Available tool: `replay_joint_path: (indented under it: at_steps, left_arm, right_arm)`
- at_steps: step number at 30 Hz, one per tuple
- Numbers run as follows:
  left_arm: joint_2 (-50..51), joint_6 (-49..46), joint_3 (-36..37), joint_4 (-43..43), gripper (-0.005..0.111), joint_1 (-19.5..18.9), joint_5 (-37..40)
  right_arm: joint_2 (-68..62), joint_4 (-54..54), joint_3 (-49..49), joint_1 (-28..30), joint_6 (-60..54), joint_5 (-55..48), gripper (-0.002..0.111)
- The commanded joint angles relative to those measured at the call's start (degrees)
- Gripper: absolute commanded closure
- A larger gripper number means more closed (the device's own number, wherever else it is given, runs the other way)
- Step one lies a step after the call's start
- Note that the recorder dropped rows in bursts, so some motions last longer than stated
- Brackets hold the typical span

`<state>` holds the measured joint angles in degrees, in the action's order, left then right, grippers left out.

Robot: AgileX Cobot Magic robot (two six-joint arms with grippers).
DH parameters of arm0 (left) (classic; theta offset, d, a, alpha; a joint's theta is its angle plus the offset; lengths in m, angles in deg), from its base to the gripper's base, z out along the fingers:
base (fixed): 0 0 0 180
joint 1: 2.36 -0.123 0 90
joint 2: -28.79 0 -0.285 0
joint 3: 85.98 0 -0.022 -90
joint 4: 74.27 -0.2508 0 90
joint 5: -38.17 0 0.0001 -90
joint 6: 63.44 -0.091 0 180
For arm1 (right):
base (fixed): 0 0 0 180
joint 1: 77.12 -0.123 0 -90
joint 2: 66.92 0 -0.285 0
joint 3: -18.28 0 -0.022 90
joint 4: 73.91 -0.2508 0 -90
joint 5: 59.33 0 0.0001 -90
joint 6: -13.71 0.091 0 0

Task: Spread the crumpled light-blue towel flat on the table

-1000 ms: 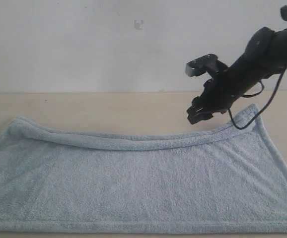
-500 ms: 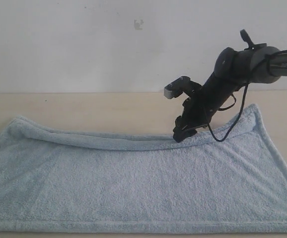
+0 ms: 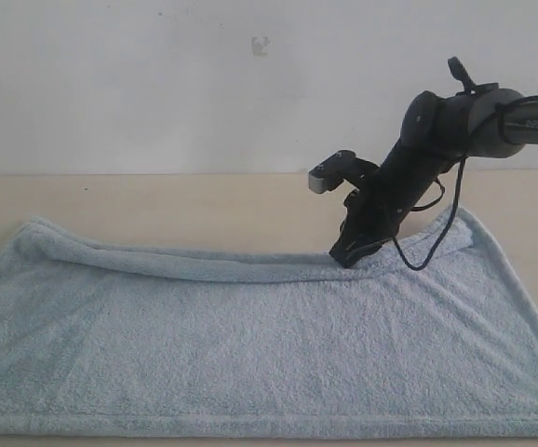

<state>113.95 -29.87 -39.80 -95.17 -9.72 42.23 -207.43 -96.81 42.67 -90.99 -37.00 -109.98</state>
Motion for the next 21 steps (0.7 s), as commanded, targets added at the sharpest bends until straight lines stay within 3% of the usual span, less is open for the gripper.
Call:
replay_joint_path:
  at_steps: [1,8,11,13,14,16,21]
  left_arm:
    - [0.0,0.46,-0.31,0.5,0.076,0.12,-1.0]
    - [0.0,0.46,-0.31,0.5,0.076,0.12,-1.23]
    - [0.0,0.46,-0.31,0.5,0.076,0.12,-1.36]
    - [0.0,0.46,-0.31,0.5,0.076,0.12,-1.36]
    - [0.0,0.46,-0.31,0.5,0.076,0.12,-1.36]
    - [0.0,0.46,-0.31,0.5,0.076,0.12,-1.36]
    - [0.0,0.46,-0.31,0.94,0.076,0.12,-1.35]
  right_arm:
    - [0.77,0.27,1.52,0.02,1.54,3.7,0.108]
    - [0.21,0.27,8.38,0.02,2.91,17.6,0.108]
    - [-2.96,0.27,12.77,0.02,2.91,15.33,0.105]
    - [-5.64,0.27,15.2,0.02,5.66,13.38,0.081]
    - [-6.19,0.32,15.67,0.12,8.63,13.76,0.052]
    - [-6.19,1.51,15.6,0.23,11.08,14.25,0.04]
    - [-3.53,6.04,15.6,4.48,25.82,14.36,0.078]
